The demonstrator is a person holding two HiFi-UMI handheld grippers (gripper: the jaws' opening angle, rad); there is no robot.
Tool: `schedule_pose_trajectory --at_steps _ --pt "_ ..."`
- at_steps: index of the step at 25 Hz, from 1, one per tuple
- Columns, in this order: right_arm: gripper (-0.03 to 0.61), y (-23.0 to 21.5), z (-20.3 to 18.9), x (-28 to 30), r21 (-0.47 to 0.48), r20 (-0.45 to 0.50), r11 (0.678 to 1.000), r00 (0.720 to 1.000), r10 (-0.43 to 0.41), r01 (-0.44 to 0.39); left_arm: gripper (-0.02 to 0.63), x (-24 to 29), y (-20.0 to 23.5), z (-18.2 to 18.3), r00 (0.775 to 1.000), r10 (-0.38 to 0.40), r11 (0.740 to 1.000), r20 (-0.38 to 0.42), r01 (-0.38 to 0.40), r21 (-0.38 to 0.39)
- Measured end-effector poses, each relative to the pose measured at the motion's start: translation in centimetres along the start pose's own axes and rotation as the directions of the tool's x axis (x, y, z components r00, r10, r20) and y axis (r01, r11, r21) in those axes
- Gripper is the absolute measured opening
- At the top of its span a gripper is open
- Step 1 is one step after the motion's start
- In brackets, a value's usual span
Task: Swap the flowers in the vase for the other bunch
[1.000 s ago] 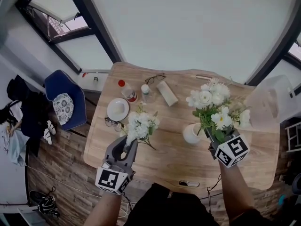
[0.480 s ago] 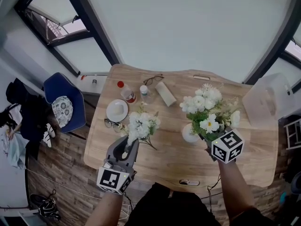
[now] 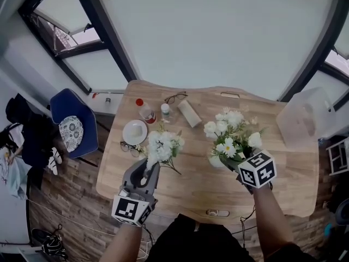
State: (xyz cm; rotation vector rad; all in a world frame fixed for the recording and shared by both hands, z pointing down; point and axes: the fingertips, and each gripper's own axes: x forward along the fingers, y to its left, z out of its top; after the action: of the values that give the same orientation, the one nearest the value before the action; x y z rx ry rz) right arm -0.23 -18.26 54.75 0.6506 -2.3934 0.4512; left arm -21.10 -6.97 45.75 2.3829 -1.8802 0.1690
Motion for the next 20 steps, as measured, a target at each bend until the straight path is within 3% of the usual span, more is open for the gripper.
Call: schedule_pose_trajectory --at_steps 12,20 --pt "0.314 1.2 -2.8 -2.2 0.042 -0.039 0.999 0.999 -0.008 0.01 0.089 -0.1 -2.0 0.4 0.998 -0.051 0.999 0.025 0.051 -0.004" --pt "0.314 1.6 -3.1 -4.4 0.048 0.005 0.998 0.999 -0.051 0.051 0.089 0.3 -3.4 0.8 0.994 -0.101 0.995 0.044 0.101 0.002"
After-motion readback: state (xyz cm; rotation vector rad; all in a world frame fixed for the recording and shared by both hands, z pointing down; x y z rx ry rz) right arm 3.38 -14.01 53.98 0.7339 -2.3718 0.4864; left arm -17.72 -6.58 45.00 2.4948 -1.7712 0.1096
